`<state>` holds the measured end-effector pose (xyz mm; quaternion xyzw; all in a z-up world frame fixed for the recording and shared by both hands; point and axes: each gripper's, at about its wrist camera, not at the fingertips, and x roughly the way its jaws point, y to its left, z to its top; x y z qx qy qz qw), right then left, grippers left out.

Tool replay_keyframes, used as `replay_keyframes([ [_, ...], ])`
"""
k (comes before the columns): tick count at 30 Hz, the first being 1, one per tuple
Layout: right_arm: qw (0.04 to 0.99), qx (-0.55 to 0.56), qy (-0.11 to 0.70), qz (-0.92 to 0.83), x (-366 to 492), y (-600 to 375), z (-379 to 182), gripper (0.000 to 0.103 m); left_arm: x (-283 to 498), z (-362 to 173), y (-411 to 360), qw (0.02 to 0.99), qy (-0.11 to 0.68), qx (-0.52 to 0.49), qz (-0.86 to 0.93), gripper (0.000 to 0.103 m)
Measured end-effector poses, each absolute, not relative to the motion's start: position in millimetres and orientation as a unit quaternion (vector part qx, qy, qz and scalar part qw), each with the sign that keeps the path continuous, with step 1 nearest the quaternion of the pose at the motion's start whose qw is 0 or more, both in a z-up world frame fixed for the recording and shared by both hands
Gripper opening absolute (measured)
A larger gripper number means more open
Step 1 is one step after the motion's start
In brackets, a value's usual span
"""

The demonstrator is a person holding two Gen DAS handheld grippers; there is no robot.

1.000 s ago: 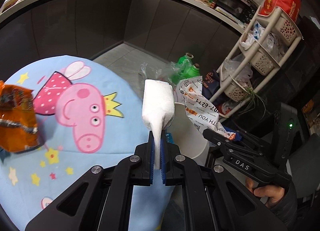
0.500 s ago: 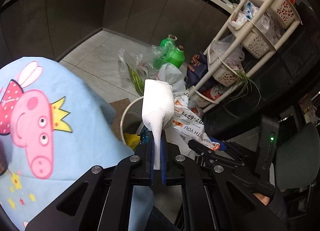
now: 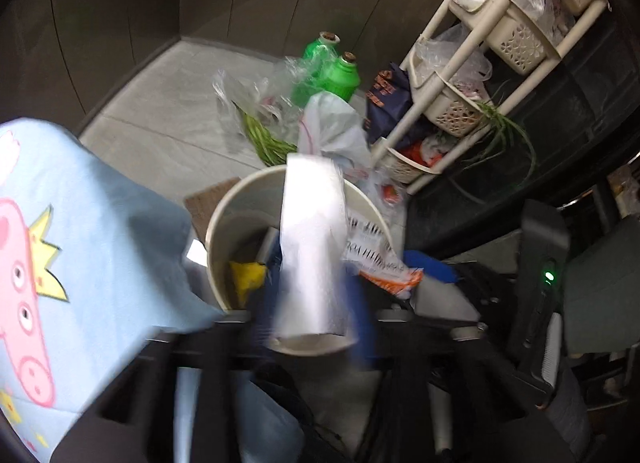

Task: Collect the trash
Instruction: 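Open both tools to drop the tissue and wrapper into the bin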

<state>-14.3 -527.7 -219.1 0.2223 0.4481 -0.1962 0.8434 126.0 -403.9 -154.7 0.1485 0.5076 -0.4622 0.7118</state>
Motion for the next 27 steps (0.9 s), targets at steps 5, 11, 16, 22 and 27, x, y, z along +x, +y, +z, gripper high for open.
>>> replay_keyframes([
  [5, 0.852, 0.192, 0.445, -0.197, -19, -526, -217, 0.096, 131, -142, -396, 0.742, 0.482, 0.132, -0.447, 0.079],
  [11, 0.851, 0.192, 0.446, -0.199, -23, -528, -212, 0.099, 143, -133, -384, 0.774, 0.473, 0.104, -0.407, 0.094],
  [16, 0.855, 0.188, 0.443, -0.192, -19, -522, -207, 0.099, 143, -127, -381, 0.781, 0.469, 0.106, -0.398, 0.094],
  [22, 0.862, 0.182, 0.436, -0.187, -17, -514, -193, 0.099, 139, -115, -376, 0.786, 0.459, 0.106, -0.400, 0.094],
  [27, 0.865, 0.176, 0.431, -0.186, -19, -508, -180, 0.099, 136, -104, -368, 0.792, 0.451, 0.099, -0.400, 0.094],
])
